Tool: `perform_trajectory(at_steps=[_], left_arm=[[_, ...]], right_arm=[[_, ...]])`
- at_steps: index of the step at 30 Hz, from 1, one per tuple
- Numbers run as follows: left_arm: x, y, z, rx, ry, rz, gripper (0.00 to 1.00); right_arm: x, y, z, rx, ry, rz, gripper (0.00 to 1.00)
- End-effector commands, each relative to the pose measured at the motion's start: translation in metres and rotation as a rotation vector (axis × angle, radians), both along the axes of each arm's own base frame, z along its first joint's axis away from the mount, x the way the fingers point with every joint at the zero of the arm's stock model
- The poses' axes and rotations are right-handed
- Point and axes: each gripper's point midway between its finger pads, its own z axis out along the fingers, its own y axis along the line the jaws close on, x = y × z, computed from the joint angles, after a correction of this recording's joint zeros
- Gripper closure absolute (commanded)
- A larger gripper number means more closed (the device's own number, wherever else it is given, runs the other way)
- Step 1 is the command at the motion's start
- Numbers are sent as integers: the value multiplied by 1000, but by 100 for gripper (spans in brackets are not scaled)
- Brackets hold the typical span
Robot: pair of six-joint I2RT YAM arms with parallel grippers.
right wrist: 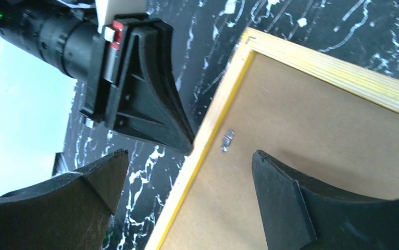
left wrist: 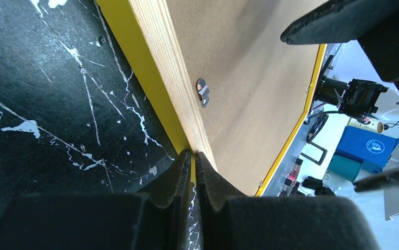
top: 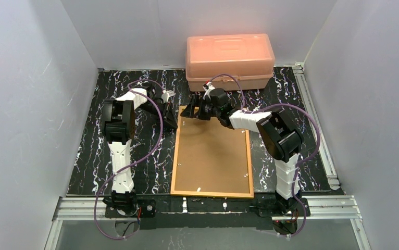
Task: Put the photo into the frame
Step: Install the photo frame at the center of the board.
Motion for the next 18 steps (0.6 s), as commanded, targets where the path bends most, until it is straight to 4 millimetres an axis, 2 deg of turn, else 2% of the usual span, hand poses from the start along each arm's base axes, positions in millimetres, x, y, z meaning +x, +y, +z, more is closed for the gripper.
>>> perform_trajectory(at_steps=[1,8,18], left_arm=[[-9,4,-9,68,3,-18,95],[-5,6,-10,89,-3,2,96],[-4,5,-10,89,0,10,97]], right_arm=[[1,24,14,106,-12,53,5],[3,37,0,91,12,71,5],[-2,46,-6,109,41,91,6]])
